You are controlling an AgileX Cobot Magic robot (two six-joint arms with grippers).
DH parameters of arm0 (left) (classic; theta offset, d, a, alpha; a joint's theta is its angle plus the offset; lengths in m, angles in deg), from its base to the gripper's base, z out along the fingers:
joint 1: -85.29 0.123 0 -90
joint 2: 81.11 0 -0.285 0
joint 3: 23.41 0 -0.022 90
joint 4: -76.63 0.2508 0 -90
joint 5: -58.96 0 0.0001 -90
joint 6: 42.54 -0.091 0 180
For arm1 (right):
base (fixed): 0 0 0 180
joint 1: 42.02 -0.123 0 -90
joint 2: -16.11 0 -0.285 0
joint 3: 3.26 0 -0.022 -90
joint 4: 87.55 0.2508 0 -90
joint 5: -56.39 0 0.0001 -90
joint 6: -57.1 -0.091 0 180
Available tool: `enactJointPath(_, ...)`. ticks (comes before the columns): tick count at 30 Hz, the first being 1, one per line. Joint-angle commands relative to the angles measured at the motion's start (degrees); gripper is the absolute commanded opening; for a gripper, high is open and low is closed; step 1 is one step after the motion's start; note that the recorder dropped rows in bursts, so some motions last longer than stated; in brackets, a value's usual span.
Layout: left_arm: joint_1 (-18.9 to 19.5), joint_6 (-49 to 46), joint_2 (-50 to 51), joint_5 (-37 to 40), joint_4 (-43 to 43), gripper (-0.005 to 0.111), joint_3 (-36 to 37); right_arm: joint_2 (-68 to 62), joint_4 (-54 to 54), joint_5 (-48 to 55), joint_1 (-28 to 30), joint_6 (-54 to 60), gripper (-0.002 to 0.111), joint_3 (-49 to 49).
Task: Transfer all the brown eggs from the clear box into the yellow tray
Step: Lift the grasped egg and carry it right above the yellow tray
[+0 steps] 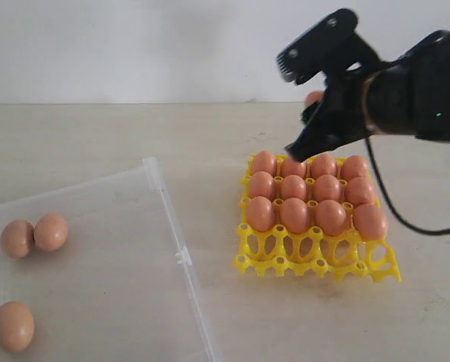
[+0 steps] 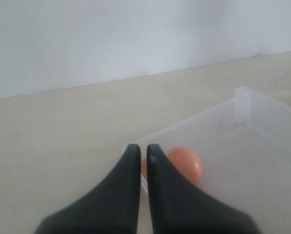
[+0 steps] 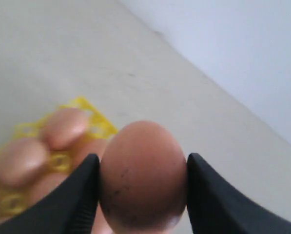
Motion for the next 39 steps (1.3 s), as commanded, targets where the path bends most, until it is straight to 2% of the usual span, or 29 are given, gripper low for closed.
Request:
enactJointPath(1,-0.17,0.03,-0.15,-0.42,-0.40,0.004,0.21,0.31,-9.82,8.85,8.63,-2.67,0.000,1.51)
enactJointPath(4,-0.17,0.03,-0.15,-0.42,-0.40,0.004,0.21,0.31,-10.31,14.27,14.07,-8.07,0.000,2.94)
enactJointPath(8,-0.17,0.03,-0.15,-0.42,-0.40,0.004,0.21,0.41,-12.39,13.21,20.73,-28.33,0.000,4.42)
enactJointPath(14,-0.17,0.03,-0.15,-0.42,-0.40,0.004,0.21,0.41,-20.48,3.70,29.32,-60.59,0.000,6.60)
enactJointPath(15,-0.17,0.03,-0.15,-0.42,-0.40,0.004,0.21,0.41,-22.93,-2.17,31.69,-65.94,0.000,8.24)
enactJointPath(20,-0.17,0.03,-0.15,-0.42,-0.40,0.004,0.21,0.19,-22.93,-13.64,34.27,-65.94,0.000,15.61)
enactJointPath(22,-0.17,0.03,-0.15,-0.42,-0.40,0.004,0.21,0.19,-26.27,-21.12,34.27,-60.67,0.000,20.07)
enactJointPath(23,-0.17,0.03,-0.15,-0.42,-0.40,0.004,0.21,0.19,-26.27,-28.57,34.14,-46.98,0.000,22.58)
enactJointPath(24,-0.17,0.03,-0.15,-0.42,-0.40,0.004,0.21,0.19,-26.27,-31.86,34.14,-40.05,0.000,23.26)
enactJointPath(25,-0.17,0.03,-0.15,-0.42,-0.40,0.004,0.21,0.19,-26.27,-37.25,34.14,-26.29,0.000,23.79)
enactJointPath(27,-0.17,0.03,-0.15,-0.42,-0.40,0.004,0.21,0.19,-26.27,-36.92,34.14,-17.10,0.000,23.79)
enactJointPath(29,-0.17,0.03,-0.15,-0.42,-0.40,0.004,0.21,0.19,-26.27,-32.07,34.14,-6.02,0.000,23.44)
enactJointPath(30,-0.17,0.03,-0.15,-0.42,-0.40,0.004,0.21,0.19,-26.27,-26.22,34.14,-3.66,0.000,23.44)
enactJointPath(32,-0.17,0.03,-0.15,-0.42,-0.40,0.004,0.21,0.19,-26.12,-10.01,33.45,-6.16,0.000,23.44)
enactJointPath(35,-0.17,0.03,-0.15,-0.42,-0.40,0.004,0.21,0.19,-19.23,7.91,32.82,-4.23,0.000,23.44)
enactJointPath(37,-0.17,0.03,-0.15,-0.42,-0.40,0.004,0.21,0.19,-5.32,18.66,32.96,6.38,0.000,23.44)
enactJointPath(39,-0.17,0.03,-0.15,-0.42,-0.40,0.004,0.21,-0.20,8.27,23.74,33.25,18.03,0.000,23.44)
